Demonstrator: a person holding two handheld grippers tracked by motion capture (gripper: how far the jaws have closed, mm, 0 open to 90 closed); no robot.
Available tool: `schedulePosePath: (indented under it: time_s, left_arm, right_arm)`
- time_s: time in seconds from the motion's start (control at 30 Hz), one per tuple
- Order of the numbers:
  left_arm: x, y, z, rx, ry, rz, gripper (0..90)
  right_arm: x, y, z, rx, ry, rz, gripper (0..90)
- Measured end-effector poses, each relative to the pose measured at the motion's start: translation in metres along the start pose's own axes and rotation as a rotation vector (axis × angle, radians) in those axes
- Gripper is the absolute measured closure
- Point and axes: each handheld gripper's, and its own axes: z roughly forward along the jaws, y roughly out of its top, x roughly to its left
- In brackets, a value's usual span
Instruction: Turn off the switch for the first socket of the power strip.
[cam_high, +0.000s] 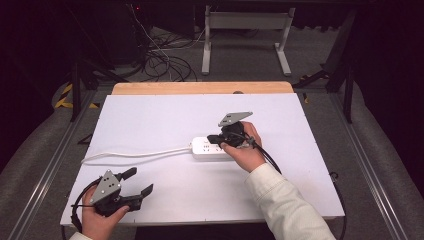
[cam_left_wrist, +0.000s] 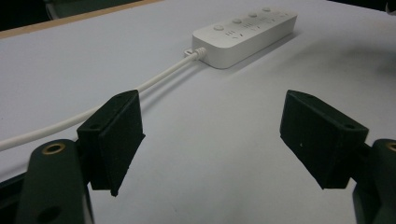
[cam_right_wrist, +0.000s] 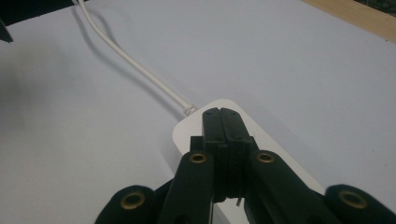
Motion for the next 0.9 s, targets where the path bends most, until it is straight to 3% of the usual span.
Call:
schedulePosePath:
  time_s: [0.47,0.9]
  left_arm:
    - [0.001,0.000,0.000,0.004,0.001,0.003,21.7]
    - [0.001,-0.001,0.000,0.005,0.000,-0.005,21.7]
  right_arm:
    - [-0.005,-0.005,0.033,0.027,-0.061,0.007,90.0]
    - [-0.008,-0.008,0.046,0.037,-0.106,0.015,90.0]
